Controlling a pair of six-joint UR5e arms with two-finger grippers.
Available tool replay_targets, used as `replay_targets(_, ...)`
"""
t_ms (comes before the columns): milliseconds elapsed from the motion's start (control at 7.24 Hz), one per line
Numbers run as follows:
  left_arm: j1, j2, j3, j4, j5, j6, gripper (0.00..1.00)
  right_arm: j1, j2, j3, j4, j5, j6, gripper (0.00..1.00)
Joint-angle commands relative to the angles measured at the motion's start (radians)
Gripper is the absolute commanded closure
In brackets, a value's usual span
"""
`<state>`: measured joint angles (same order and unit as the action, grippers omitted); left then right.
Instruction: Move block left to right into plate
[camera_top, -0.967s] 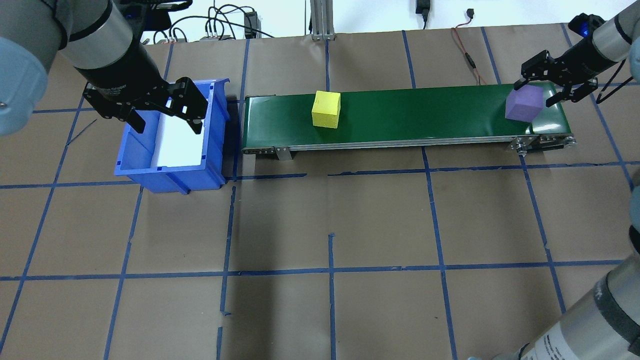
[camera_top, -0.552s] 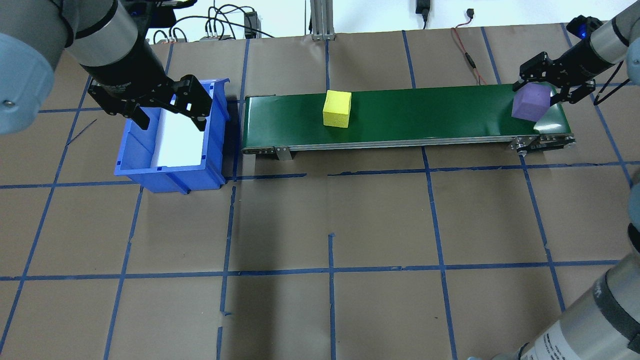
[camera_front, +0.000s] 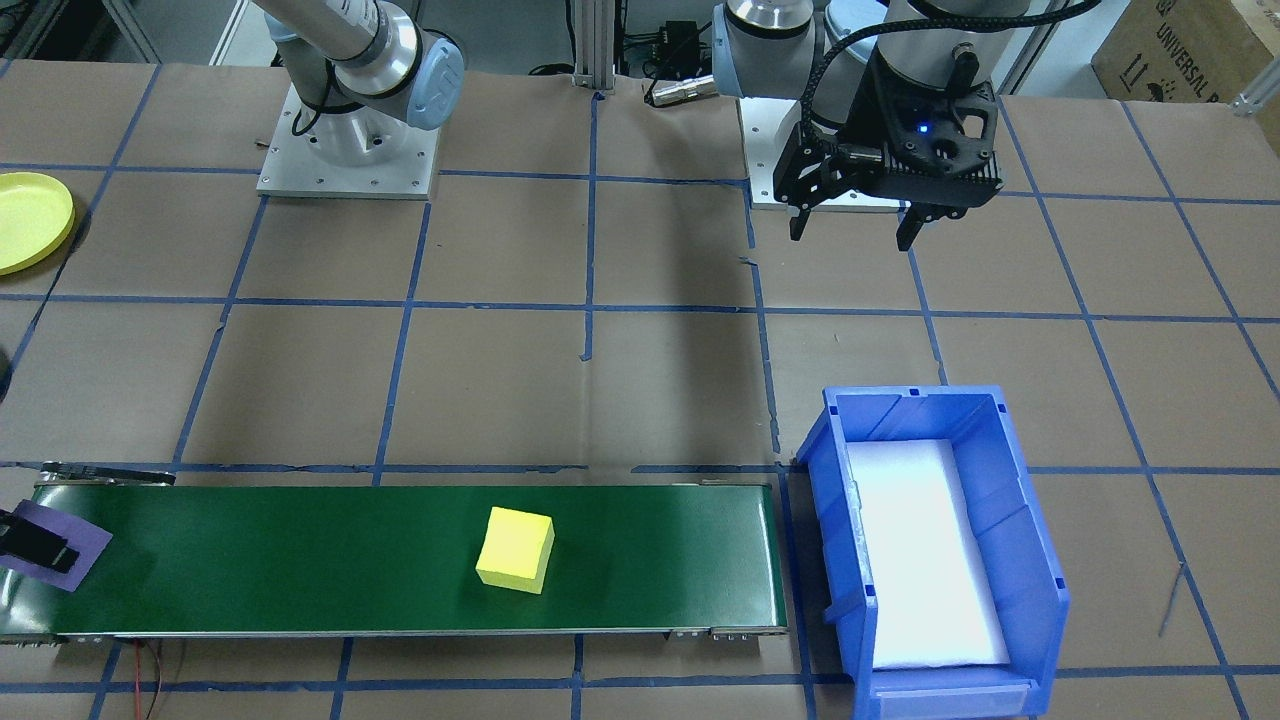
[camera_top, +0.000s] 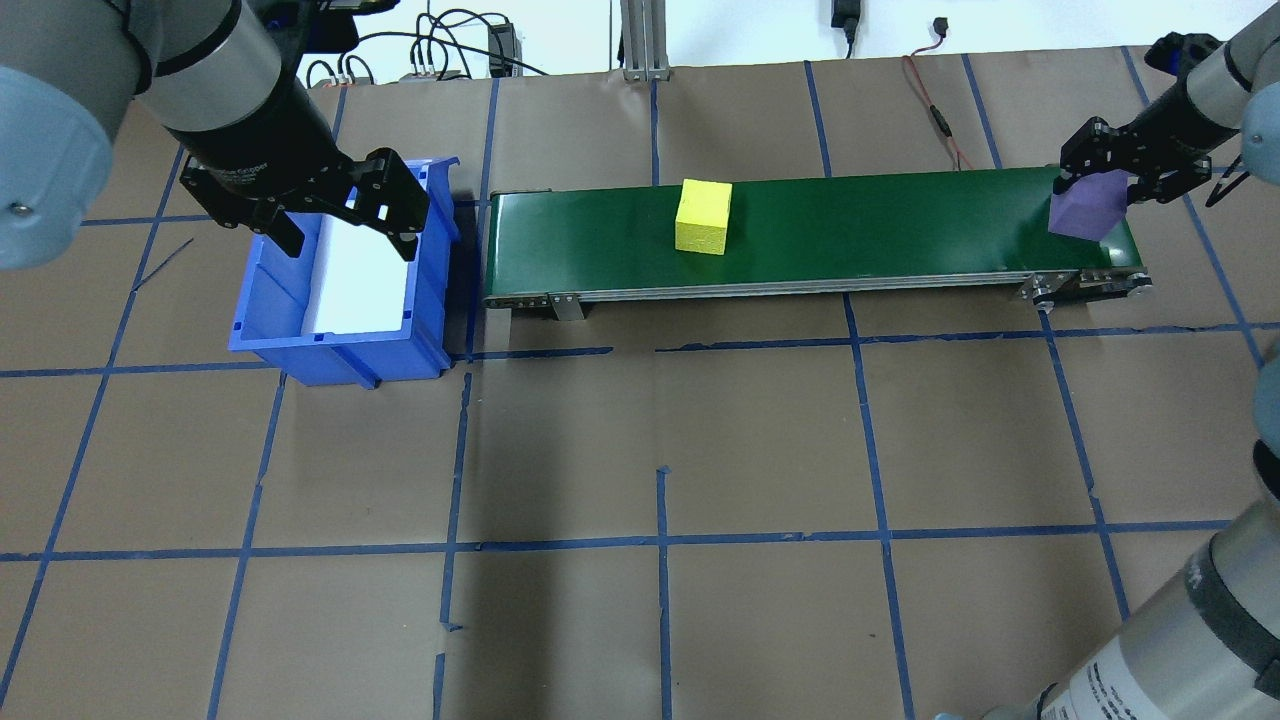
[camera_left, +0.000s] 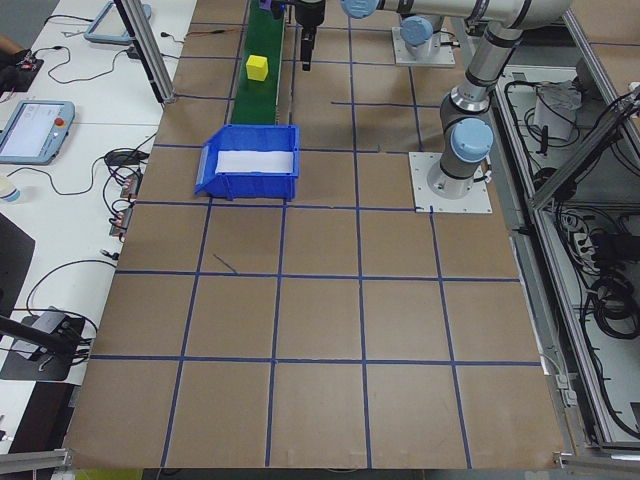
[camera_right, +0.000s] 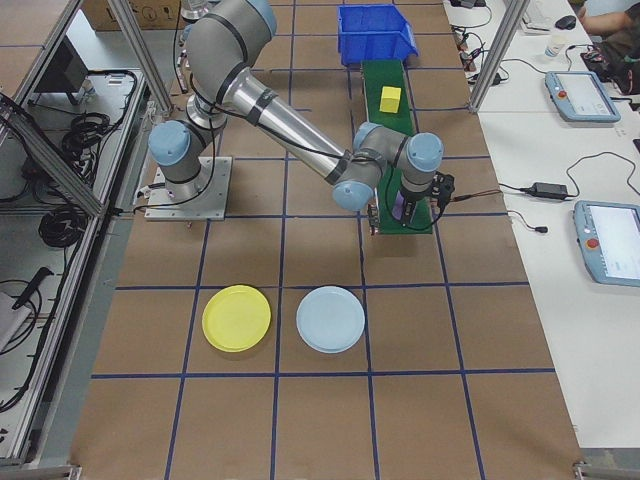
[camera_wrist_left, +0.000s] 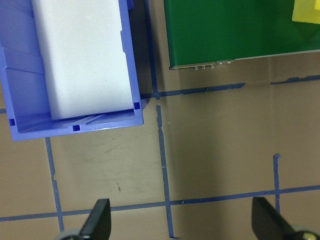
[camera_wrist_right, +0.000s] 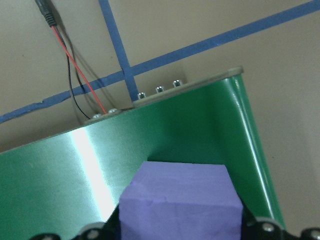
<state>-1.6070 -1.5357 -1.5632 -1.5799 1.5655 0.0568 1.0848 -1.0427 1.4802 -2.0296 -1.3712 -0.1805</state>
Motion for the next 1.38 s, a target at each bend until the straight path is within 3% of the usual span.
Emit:
replay_targets(0, -0.001, 0.0, 0.0, 0.0, -0.001, 0.0, 0.0, -0.002, -0.046, 0.037, 0.096, -0.075, -0.057, 0.74)
replay_targets(138, -0.001, 0.002, -0.001, 0.0, 0.001, 0.0, 0.0, -0.005, -0.098, 0.078, 0.095, -0.18, -0.142, 0.76)
replay_targets(276, -0.001, 0.003, -0.001, 0.0, -0.002, 0.0, 0.0, -0.031, -0.149, 0.087, 0.091, -0.231, -0.259, 0.78)
replay_targets(552, -0.002, 0.006, -0.001, -0.002, 0.002, 0.0, 0.0, -0.18, -0.16, 0.095, 0.091, -0.229, -0.446, 0.78)
replay_targets(967, 0.001, 0.006, -0.001, -0.002, 0.001, 0.0, 0.0, -0.412, -0.143, 0.173, -0.102, -0.213, -0.715, 0.78)
replay_targets(1243, 0.001, 0.006, -0.001, -0.002, 0.001, 0.0, 0.0, -0.465, -0.07, 0.18, -0.133, -0.189, -0.754, 0.72)
